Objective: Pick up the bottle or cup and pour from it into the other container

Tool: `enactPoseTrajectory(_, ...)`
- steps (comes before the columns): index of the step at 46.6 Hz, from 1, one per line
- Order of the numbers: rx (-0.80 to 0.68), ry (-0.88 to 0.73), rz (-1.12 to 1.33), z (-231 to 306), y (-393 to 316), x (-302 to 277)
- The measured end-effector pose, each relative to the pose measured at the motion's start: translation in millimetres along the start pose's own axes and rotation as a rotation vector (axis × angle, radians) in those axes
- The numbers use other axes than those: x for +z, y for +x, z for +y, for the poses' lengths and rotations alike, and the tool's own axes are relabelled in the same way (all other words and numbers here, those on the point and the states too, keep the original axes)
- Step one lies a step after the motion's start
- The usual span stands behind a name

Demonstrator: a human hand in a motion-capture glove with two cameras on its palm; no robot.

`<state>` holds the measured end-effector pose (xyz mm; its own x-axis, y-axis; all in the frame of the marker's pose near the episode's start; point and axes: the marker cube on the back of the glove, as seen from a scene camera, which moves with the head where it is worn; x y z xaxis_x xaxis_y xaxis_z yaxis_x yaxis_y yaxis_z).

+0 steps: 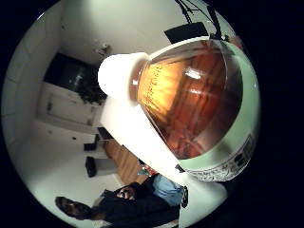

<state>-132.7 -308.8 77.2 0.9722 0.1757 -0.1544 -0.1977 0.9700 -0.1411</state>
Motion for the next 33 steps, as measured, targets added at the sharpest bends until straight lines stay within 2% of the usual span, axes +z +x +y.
enactPoseTrajectory(4,-0.056,-0.025,0.095,-8.9,-15.0,9.9)
enactPoseTrajectory(24,-0.165,-0.384,0.675,-38.1,-74.1,56.0)
enactPoseTrajectory(33,-0.242,-0.419,0.96,-45.0,-83.6,78.2)
